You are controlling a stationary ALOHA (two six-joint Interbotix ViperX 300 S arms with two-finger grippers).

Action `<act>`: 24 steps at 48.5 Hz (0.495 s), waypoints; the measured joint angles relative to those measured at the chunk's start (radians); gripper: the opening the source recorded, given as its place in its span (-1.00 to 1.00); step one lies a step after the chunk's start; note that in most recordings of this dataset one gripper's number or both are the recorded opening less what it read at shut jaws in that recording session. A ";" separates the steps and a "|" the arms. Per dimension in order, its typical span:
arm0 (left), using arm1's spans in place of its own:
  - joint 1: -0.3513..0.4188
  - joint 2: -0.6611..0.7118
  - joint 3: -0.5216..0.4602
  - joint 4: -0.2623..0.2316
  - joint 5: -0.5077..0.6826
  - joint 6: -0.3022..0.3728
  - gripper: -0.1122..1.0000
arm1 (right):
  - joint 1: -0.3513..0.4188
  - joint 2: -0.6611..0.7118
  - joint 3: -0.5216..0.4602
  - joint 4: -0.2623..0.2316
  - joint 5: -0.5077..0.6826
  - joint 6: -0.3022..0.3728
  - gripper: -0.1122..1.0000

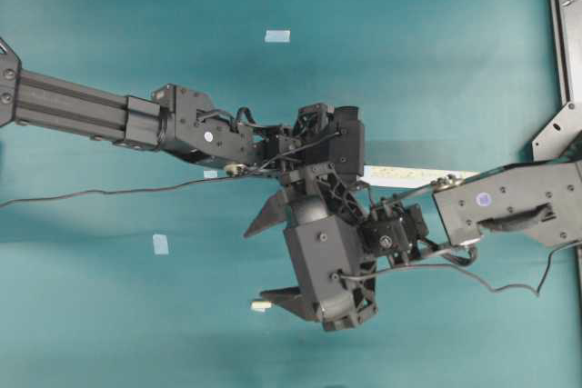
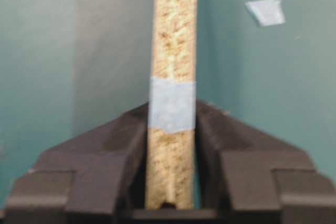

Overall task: Move the wooden board into place and insert the rod into its hole.
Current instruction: 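Lower the board flat onto the table center with the left gripper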

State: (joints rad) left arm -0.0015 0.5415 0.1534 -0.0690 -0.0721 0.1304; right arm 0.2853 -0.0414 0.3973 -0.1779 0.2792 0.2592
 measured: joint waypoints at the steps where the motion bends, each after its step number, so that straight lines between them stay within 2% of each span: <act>1: 0.000 0.000 0.000 0.000 0.000 -0.002 -0.42 | -0.002 0.002 0.000 0.000 0.000 0.000 0.91; 17: 0.017 0.006 -0.021 0.000 0.000 -0.002 -0.41 | -0.002 0.000 0.000 0.000 0.000 0.000 0.91; 19: 0.017 0.008 -0.021 0.000 0.000 -0.002 -0.27 | 0.000 0.000 0.000 0.000 0.000 0.000 0.91; 24: 0.015 0.008 -0.026 0.000 0.003 -0.002 0.29 | 0.000 0.000 0.000 0.000 0.000 0.000 0.91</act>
State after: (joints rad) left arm 0.0138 0.5492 0.1273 -0.0690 -0.0690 0.1289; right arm 0.2853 -0.0414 0.3973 -0.1779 0.2792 0.2592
